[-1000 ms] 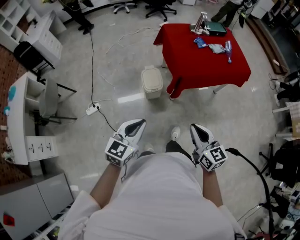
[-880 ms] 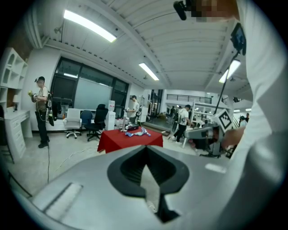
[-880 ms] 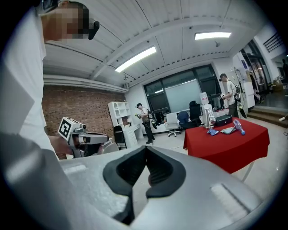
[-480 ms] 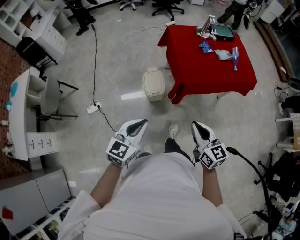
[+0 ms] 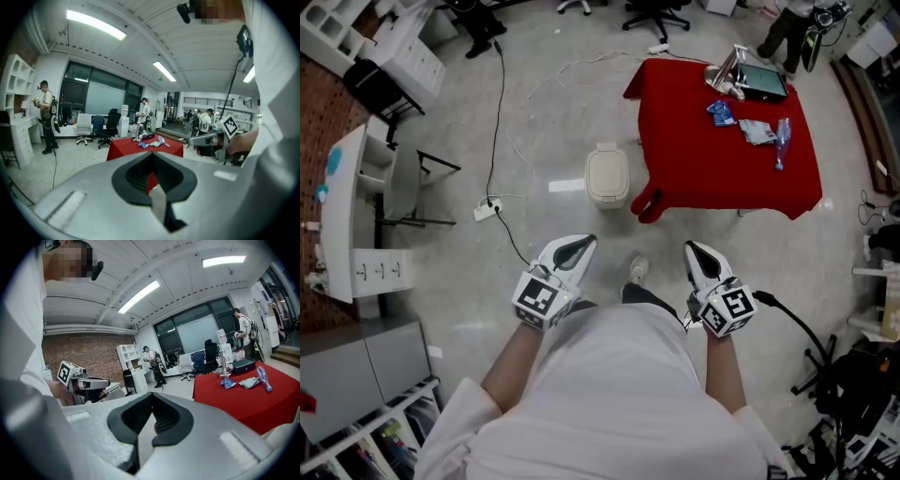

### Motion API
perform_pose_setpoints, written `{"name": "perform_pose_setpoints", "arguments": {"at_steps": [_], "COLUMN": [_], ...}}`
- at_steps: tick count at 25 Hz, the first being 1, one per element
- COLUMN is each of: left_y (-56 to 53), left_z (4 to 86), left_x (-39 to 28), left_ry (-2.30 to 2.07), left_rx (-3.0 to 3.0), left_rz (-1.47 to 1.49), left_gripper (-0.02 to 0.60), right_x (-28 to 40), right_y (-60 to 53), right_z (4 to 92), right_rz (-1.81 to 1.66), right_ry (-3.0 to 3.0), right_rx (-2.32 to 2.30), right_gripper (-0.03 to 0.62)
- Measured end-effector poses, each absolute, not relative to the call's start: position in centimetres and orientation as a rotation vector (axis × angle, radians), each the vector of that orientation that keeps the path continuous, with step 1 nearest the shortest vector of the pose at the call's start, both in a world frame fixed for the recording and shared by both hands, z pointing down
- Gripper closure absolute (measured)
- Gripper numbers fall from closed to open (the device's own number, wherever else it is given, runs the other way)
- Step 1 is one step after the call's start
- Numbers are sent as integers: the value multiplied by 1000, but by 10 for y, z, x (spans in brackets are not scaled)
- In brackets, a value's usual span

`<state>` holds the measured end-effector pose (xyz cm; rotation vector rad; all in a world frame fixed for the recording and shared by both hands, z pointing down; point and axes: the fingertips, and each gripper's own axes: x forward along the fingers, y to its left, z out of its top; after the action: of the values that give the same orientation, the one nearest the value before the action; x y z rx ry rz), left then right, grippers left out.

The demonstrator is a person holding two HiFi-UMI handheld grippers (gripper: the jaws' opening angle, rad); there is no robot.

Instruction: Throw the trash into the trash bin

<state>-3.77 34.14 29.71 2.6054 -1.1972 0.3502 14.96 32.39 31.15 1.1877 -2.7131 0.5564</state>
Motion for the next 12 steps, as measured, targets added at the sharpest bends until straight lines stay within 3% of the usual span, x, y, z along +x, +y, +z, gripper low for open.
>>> {"name": "perform_pose_setpoints", "arguments": {"at_steps": [12], "left_y": [273], "left_z": [317], "left_x": [12], "left_ry": [-1300], "left_rx": [2535], "left_rz": [413], "left_gripper": [578], "right_x": [205], "right_y": [247], "right_z": [341], "right_rz": [578], "right_ry": [-2714], "right_rx": [1035], "right_gripper": [594]}}
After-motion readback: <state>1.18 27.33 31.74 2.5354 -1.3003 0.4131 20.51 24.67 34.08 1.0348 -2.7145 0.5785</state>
